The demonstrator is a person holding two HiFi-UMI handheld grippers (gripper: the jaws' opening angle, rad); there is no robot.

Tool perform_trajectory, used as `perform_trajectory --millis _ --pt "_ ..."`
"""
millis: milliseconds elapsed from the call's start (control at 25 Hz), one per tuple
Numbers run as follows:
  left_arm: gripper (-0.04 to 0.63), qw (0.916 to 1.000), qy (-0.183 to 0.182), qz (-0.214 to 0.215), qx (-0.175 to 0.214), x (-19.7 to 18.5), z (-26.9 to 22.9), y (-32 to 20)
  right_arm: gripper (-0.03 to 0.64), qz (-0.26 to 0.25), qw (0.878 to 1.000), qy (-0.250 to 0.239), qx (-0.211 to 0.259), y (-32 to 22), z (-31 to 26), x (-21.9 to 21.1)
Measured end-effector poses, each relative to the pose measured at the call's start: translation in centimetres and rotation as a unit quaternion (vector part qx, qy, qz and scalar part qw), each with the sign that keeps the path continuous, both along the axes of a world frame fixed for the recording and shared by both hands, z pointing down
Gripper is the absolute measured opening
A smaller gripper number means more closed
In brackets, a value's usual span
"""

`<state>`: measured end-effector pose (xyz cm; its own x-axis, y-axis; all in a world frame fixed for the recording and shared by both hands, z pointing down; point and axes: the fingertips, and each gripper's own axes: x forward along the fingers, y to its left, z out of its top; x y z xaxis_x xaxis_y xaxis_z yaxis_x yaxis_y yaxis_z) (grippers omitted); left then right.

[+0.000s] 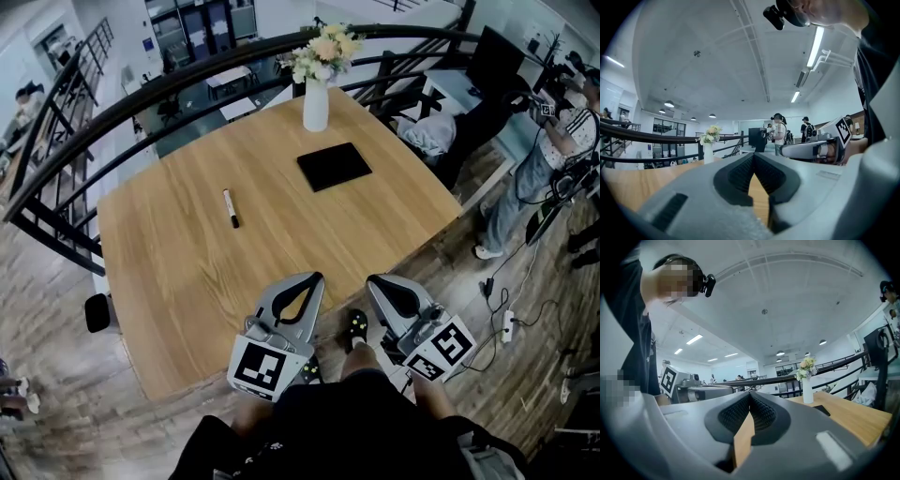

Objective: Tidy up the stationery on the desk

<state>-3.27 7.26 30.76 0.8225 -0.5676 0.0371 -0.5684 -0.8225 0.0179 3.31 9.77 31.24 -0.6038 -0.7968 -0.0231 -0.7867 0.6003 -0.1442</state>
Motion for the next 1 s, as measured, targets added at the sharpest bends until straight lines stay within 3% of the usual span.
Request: perform_trajectory --millis 640,1000 --pt "-0.008 0.9926 -0.034 -0.117 0.006 0.6 0.0 -7.0 0.003 -0.093 0.996 -0.009 0.007 -9.9 -0.1 2.3" --pt "-0.008 0.9885 -0.053 -0.141 -0.009 2.8 1.3 -11.8 0.003 -0.103 0.995 -0.012 -0.001 -15.5 1.5 5.4"
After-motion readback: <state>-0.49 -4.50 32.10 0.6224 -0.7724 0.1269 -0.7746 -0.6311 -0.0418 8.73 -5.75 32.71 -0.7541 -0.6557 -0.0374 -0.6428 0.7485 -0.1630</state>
